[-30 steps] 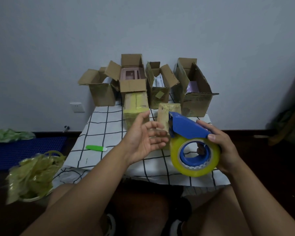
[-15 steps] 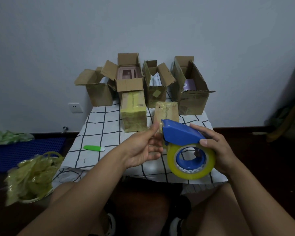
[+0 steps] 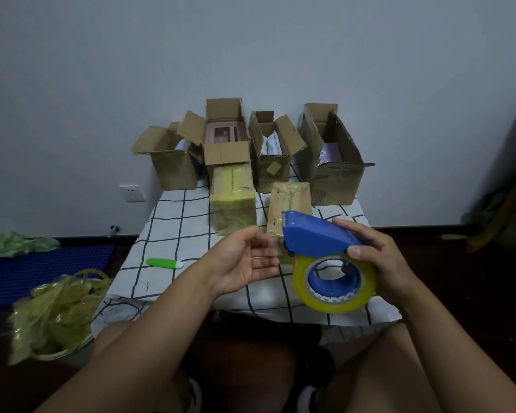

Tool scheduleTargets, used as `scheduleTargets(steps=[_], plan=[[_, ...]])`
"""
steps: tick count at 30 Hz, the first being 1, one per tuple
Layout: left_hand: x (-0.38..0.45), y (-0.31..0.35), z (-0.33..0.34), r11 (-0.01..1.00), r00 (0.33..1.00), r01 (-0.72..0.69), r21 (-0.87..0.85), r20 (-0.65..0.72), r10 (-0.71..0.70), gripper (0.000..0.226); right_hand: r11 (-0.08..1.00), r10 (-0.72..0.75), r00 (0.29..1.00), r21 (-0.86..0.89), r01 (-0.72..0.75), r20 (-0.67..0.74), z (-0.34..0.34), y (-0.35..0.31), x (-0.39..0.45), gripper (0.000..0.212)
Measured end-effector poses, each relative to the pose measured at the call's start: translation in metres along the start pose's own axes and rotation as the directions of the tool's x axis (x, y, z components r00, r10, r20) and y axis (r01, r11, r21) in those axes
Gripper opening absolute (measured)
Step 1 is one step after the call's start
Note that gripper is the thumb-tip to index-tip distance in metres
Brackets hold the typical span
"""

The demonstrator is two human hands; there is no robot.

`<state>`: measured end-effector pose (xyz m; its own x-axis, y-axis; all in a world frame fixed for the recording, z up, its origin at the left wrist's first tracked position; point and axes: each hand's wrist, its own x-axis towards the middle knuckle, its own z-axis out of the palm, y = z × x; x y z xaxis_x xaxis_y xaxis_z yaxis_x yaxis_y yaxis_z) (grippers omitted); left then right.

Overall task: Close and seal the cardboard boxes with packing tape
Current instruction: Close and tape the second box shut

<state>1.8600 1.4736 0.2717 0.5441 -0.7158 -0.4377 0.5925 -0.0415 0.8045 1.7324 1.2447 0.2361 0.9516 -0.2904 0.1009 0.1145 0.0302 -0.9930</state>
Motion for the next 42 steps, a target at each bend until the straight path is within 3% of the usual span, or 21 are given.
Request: scheduleTargets(steps=[10, 14, 20, 25, 30, 34, 42], plan=[[-0.003, 0.014, -0.001, 0.902, 0.995, 0.000, 0.431, -0.091, 0.044, 0.003, 0.977, -0.023, 0.998, -0.211, 0.034, 0.055, 0.001, -0.021, -0.001, 0.056], [0.003, 0.018, 0.004, 0.799, 0.974, -0.042, 0.600, -0.153, 0.166, 0.014, 0.940, -0.027, 0.995, -0.337, 0.059, 0.099, 0.001, -0.029, -0.004, 0.051], [0.013, 0.021, 0.017, 0.719, 0.958, -0.061, 0.693, -0.161, 0.236, 0.021, 0.907, -0.025, 0.991, -0.414, 0.077, 0.130, -0.009, -0.040, -0.007, 0.050], [0.021, 0.037, -0.002, 0.695, 0.886, -0.070, 0.716, -0.275, 0.373, 0.015, 0.850, -0.029, 0.993, -0.521, 0.084, 0.113, -0.043, -0.059, -0.003, 0.050], [0.033, 0.029, -0.013, 0.745, 0.885, -0.057, 0.665, -0.311, 0.346, 0.014, 0.808, 0.009, 0.990, -0.585, 0.075, 0.138, -0.066, -0.056, 0.006, 0.048], [0.047, 0.020, -0.011, 0.805, 0.874, -0.068, 0.590, -0.353, 0.333, 0.034, 0.793, 0.012, 0.995, -0.607, 0.053, 0.102, -0.075, -0.051, 0.014, 0.050], [0.064, 0.008, -0.007, 0.821, 0.869, -0.057, 0.569, -0.376, 0.321, 0.017, 0.770, 0.052, 0.995, -0.638, 0.011, 0.080, -0.089, -0.042, 0.026, 0.048]])
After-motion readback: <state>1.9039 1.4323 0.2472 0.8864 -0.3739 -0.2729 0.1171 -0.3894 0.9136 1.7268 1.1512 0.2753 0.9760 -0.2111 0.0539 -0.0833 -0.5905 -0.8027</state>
